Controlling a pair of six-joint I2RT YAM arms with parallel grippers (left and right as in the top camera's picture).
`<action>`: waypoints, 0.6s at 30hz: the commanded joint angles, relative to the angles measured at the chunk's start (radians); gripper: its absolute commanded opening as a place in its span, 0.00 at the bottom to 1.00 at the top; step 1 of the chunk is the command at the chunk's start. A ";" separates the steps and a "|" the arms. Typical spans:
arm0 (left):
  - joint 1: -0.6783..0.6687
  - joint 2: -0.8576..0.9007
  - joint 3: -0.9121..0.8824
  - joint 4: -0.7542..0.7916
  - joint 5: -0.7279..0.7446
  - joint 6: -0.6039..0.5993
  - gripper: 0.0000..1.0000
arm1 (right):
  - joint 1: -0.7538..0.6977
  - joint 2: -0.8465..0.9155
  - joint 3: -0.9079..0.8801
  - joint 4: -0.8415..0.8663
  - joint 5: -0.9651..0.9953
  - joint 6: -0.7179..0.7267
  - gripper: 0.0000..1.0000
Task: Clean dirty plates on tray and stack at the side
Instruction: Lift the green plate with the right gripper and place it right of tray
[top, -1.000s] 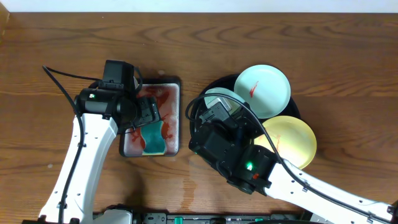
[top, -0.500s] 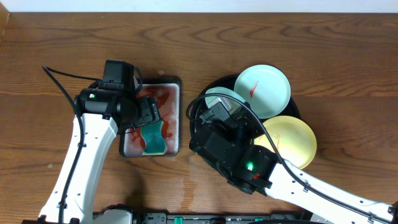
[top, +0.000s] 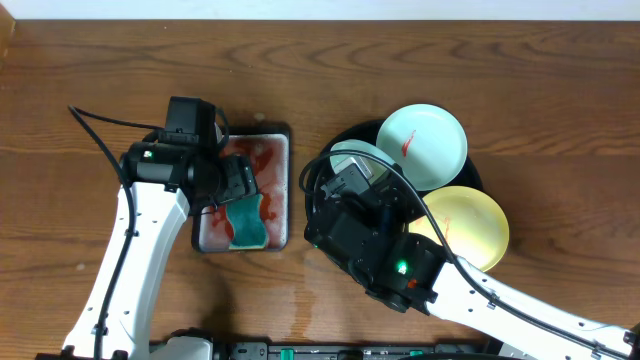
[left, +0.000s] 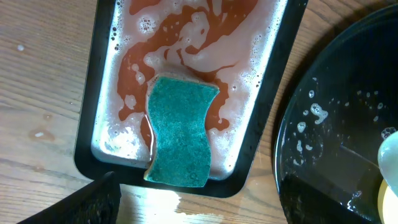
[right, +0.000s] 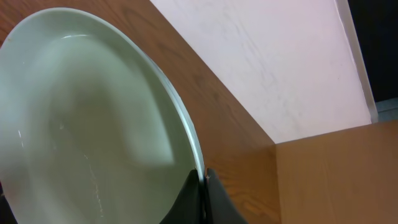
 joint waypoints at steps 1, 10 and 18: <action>0.006 0.000 0.006 -0.003 -0.002 0.010 0.82 | 0.008 -0.021 0.024 0.003 0.039 -0.005 0.01; 0.006 0.000 0.006 -0.003 -0.002 0.010 0.82 | -0.006 -0.021 0.024 0.003 0.037 0.034 0.01; 0.006 0.000 0.006 -0.003 -0.002 0.010 0.82 | -0.328 -0.074 0.024 -0.018 -0.577 0.334 0.01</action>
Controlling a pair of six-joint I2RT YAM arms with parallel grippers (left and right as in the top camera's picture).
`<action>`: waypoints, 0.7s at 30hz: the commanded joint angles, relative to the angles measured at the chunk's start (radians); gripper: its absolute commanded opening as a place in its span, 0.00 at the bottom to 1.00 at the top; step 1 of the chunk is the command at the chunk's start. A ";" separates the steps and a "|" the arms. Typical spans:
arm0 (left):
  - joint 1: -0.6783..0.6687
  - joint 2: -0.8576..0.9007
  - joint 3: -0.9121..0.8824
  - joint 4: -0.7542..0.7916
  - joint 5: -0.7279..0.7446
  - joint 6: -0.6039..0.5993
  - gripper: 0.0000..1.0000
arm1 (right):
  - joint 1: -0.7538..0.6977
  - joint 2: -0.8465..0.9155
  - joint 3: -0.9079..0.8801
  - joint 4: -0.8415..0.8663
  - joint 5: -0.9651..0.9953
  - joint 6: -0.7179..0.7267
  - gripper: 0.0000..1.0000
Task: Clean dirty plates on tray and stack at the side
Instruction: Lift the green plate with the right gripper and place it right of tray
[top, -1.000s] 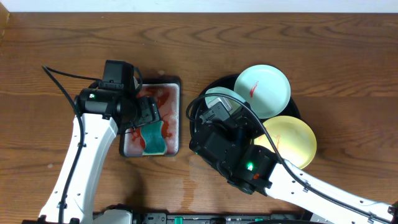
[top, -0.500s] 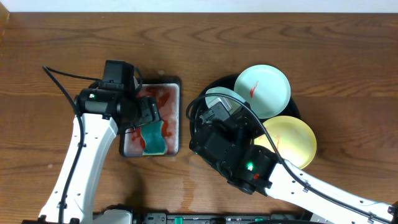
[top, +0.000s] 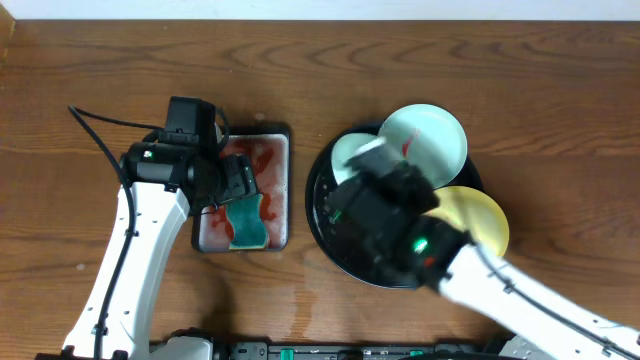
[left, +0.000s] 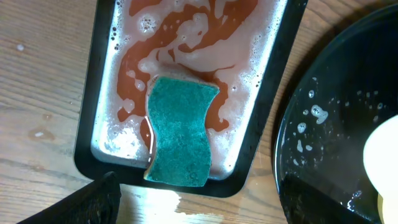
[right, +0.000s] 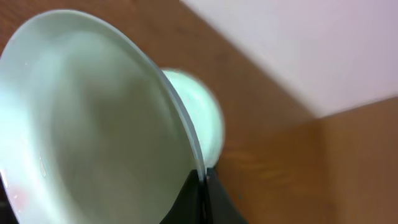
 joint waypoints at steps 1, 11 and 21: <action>0.006 0.000 0.006 -0.003 -0.002 0.010 0.83 | -0.216 -0.058 0.023 0.000 -0.435 0.145 0.01; 0.006 0.000 0.006 -0.003 -0.002 0.010 0.82 | -1.105 -0.065 0.023 -0.043 -1.173 0.144 0.01; 0.006 0.000 0.006 -0.003 -0.002 0.010 0.82 | -1.575 0.176 0.022 -0.055 -1.125 0.201 0.01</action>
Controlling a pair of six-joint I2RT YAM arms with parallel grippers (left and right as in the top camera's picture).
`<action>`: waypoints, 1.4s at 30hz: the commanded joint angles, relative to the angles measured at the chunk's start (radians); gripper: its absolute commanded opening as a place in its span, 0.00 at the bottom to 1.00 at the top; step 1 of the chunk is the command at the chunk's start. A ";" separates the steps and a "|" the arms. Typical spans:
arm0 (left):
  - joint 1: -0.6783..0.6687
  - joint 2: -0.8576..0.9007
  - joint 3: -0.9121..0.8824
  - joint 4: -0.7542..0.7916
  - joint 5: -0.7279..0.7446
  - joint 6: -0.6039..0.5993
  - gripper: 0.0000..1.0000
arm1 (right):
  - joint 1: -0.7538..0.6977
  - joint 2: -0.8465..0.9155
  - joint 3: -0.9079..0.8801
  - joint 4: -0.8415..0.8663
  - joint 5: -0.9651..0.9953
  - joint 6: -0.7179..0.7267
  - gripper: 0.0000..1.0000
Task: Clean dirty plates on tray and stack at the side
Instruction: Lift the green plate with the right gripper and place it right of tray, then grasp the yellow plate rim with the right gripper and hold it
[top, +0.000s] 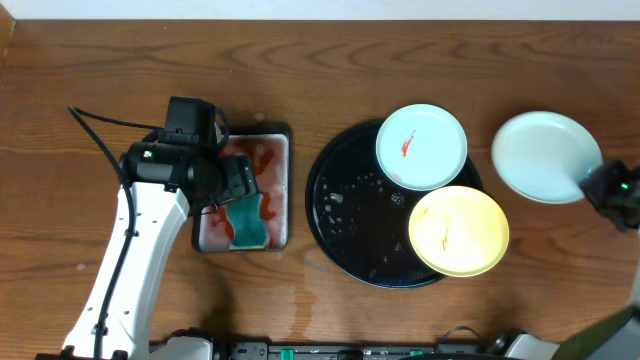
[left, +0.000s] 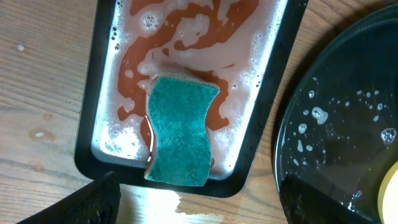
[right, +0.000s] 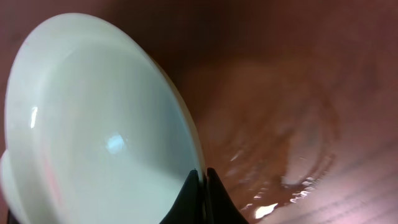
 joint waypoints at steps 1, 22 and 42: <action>0.005 0.000 0.006 -0.003 -0.002 0.010 0.83 | -0.086 0.114 0.015 0.021 -0.040 0.052 0.01; 0.005 0.000 0.006 -0.003 -0.002 0.010 0.83 | 0.007 0.132 0.015 -0.077 -0.349 -0.161 0.26; 0.005 0.000 0.006 -0.003 -0.002 0.010 0.82 | 0.478 0.076 -0.229 -0.108 0.293 0.050 0.29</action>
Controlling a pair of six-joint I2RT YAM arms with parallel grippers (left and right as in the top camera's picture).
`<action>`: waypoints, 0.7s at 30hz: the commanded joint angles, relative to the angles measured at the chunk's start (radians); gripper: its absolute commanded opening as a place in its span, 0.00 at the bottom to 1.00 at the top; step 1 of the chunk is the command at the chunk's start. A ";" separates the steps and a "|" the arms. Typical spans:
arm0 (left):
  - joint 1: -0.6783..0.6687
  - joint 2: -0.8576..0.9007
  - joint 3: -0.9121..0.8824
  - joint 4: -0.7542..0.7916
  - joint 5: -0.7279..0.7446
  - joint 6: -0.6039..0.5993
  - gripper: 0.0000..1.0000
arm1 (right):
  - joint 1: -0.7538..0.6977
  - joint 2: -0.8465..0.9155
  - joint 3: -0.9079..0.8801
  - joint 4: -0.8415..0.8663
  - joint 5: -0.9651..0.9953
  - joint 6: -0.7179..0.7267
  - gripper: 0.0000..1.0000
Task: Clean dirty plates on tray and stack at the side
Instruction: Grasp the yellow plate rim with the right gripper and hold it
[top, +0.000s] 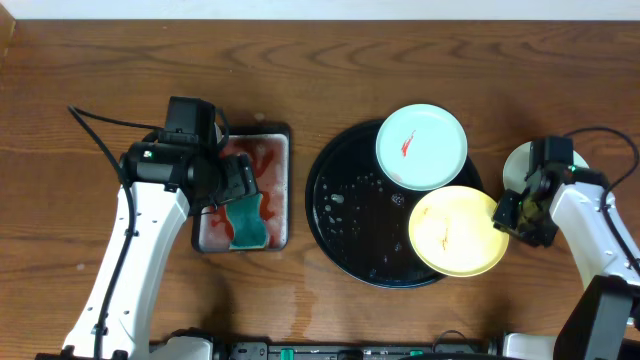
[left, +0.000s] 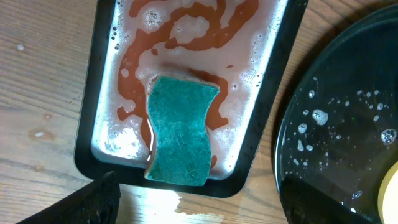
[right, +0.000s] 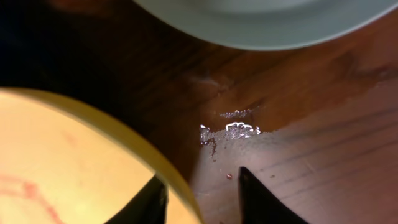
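A yellow plate (top: 458, 230) with faint red smears and a mint plate (top: 421, 146) with a red stain lie on the round black tray (top: 350, 215). A clean pale plate (top: 522, 160) rests on the wood right of the tray, partly under my right arm. My right gripper (right: 202, 202) is open, its fingers either side of the yellow plate's (right: 74, 155) right rim. My left gripper (left: 199, 211) hangs open over the near end of the soapy tray (left: 273, 93), where the green sponge (left: 180, 130) lies.
The rectangular soapy tray (top: 290, 190) holds reddish foamy water. Water spots lie on the wood between the pale plate (right: 261, 18) and the yellow one. A black cable (top: 100, 135) loops left of the left arm.
My right gripper has let go of the pale plate, which now lies on the wood at the right. The gripper has moved left to the yellow plate's rim and stands open. The left arm is unchanged.
My right gripper held the pale plate by its rim over the black tray's left part, then over the tray's middle. Then it held the plate low over the wood right of the tray. Now the plate rests there and the gripper straddles the yellow plate's rim.
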 joint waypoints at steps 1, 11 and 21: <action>0.005 0.000 0.006 -0.003 -0.002 0.010 0.82 | 0.007 -0.001 -0.050 0.035 -0.016 0.015 0.24; 0.005 0.000 0.006 -0.003 -0.002 0.010 0.83 | 0.007 -0.114 0.005 -0.012 -0.163 -0.127 0.01; 0.005 0.000 0.006 -0.003 -0.002 0.010 0.83 | 0.095 -0.238 0.008 0.016 -0.490 -0.268 0.01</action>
